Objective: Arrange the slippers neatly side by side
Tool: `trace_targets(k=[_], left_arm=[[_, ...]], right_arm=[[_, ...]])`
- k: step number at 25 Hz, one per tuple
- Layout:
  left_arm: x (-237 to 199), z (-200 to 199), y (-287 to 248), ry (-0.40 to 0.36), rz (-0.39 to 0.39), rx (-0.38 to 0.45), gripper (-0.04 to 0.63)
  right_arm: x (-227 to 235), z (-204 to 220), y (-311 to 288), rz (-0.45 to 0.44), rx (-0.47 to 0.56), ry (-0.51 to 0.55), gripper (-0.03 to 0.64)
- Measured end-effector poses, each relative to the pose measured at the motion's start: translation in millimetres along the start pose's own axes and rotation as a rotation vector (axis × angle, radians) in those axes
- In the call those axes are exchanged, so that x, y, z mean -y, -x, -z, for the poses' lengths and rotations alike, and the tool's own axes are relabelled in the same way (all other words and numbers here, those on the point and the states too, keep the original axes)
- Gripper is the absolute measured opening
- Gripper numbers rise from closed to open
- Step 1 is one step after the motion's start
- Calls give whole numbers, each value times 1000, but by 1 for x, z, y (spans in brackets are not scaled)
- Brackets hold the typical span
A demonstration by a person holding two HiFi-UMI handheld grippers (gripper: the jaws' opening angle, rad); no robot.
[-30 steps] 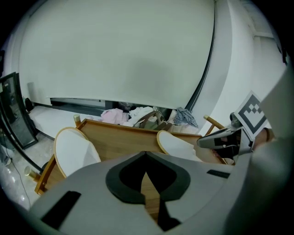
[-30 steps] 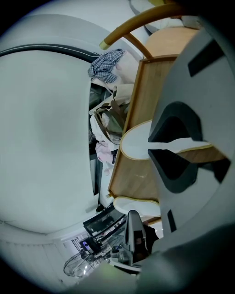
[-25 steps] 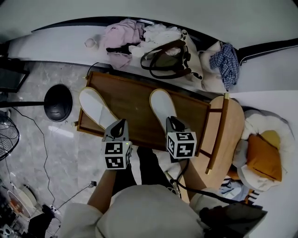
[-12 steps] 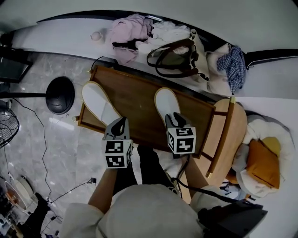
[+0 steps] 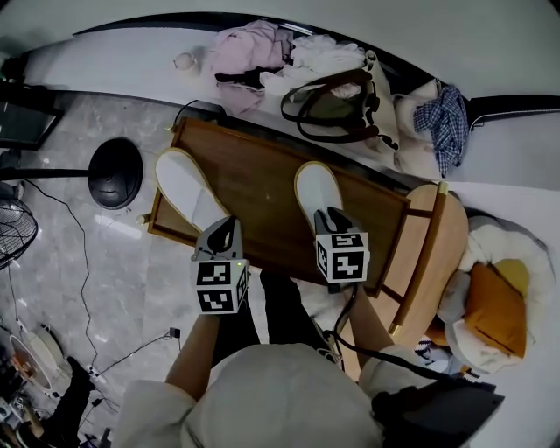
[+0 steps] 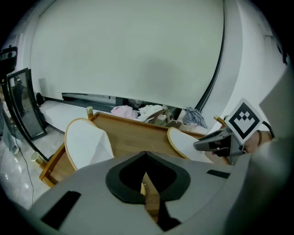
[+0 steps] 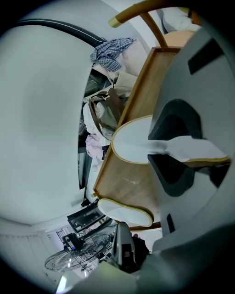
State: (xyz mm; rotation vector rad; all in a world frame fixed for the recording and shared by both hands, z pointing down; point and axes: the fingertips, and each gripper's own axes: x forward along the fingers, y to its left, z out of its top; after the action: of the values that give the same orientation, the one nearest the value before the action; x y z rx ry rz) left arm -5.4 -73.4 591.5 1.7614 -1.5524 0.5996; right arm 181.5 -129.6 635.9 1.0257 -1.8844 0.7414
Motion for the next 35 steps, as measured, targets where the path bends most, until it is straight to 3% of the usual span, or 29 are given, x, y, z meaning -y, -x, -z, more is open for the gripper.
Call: trace_targets(k=[10, 20, 35], left_arm=[[6, -4, -2, -34, 14, -2, 3], [12, -15, -1, -71, 31, 10, 3], [23, -35, 10, -137, 81, 52, 3]], right_arm=[[2, 2, 0, 8, -16, -35, 54], [10, -2, 13, 36, 2, -67, 49], [13, -16, 45, 99, 74, -200, 48]])
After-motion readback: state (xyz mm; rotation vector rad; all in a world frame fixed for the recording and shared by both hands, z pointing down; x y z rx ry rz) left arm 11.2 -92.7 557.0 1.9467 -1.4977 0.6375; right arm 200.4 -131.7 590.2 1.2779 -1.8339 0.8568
